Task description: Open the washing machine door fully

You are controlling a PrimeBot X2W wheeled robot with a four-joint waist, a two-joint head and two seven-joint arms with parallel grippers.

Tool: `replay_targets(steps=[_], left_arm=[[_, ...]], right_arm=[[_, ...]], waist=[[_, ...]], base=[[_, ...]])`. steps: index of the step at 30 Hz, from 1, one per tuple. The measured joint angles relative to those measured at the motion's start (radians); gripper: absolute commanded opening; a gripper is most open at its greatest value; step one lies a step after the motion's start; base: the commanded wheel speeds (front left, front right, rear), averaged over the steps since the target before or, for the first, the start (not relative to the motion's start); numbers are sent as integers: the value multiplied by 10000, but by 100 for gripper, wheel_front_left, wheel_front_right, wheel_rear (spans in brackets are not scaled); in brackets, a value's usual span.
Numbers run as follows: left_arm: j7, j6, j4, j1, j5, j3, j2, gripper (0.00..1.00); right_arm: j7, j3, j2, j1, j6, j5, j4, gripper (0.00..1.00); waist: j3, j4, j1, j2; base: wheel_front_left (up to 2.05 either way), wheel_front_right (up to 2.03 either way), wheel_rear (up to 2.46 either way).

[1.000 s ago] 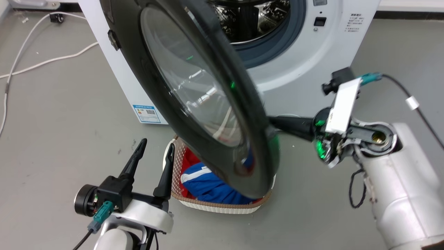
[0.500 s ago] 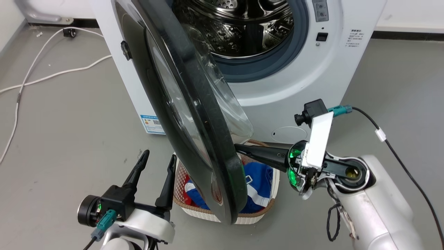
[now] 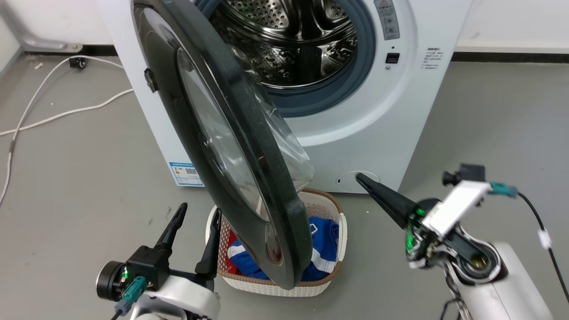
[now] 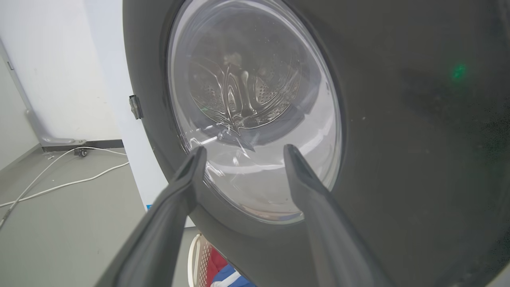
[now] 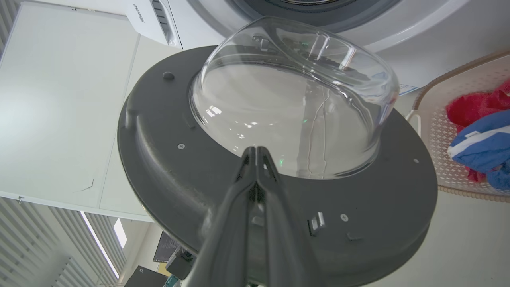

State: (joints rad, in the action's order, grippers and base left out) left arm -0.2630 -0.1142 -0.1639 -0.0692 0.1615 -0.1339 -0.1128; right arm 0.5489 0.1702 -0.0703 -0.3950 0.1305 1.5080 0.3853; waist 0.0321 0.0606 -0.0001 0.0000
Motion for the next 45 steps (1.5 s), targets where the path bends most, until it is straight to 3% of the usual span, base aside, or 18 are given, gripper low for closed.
replay_targets(steps=[6, 7, 9, 10, 17, 23, 27, 31, 38, 45], left_arm=[[0, 42, -96, 221, 29, 86, -50, 100], [0, 44, -117, 256, 33, 96, -56, 100], [0, 73, -136, 291, 65, 121, -79, 100], [0, 82, -146, 300, 86, 134, -94, 100], [0, 102, -194, 412, 119, 201, -176, 100], [0, 180, -238, 451, 178, 217, -190, 100], [0, 267, -255, 453, 194, 247, -199, 100], [0, 297, -261, 451, 205, 249, -240, 100], [0, 357, -280, 394, 255, 251, -314, 100], [0, 401, -341, 393, 286, 213, -324, 100]], right_arm=[[-1262, -612, -345, 1360, 0, -604, -642, 0], [-1513, -660, -424, 1606, 0, -826, -809, 23], [-2144, -782, -489, 2082, 0, -1325, -1131, 85], [-2431, -802, -543, 2309, 0, -1616, -1277, 100], [-4495, -1221, -644, 3498, 0, -4077, -2017, 100], [-5933, -2054, -865, 3941, 0, -7858, -2629, 100], [-6245, -2769, -688, 4107, 2, -10786, -3415, 100], [-6050, -3049, -240, 4298, 2, -12573, -4431, 100], [-5822, -2754, 59, 4783, 4, -14027, -5321, 100], [-5848, -2667, 153, 5188, 2, -13981, -4631, 100]], waist=[[-272, -190, 0, 0], [-308, -215, 0, 0], [-362, -271, 0, 0], [-379, -298, 0, 0], [-487, -478, 1, 0], [-602, -540, 1, 0], [-632, -537, 1, 0], [-604, -524, 1, 0], [-552, -475, 0, 0], [-560, -407, 1, 0]], base=[[0, 0, 0], [0, 0, 0], [0, 0, 0], [0, 0, 0], [0, 0, 0], [0, 0, 0], [0, 0, 0], [0, 0, 0], [0, 0, 0], [0, 0, 0]])
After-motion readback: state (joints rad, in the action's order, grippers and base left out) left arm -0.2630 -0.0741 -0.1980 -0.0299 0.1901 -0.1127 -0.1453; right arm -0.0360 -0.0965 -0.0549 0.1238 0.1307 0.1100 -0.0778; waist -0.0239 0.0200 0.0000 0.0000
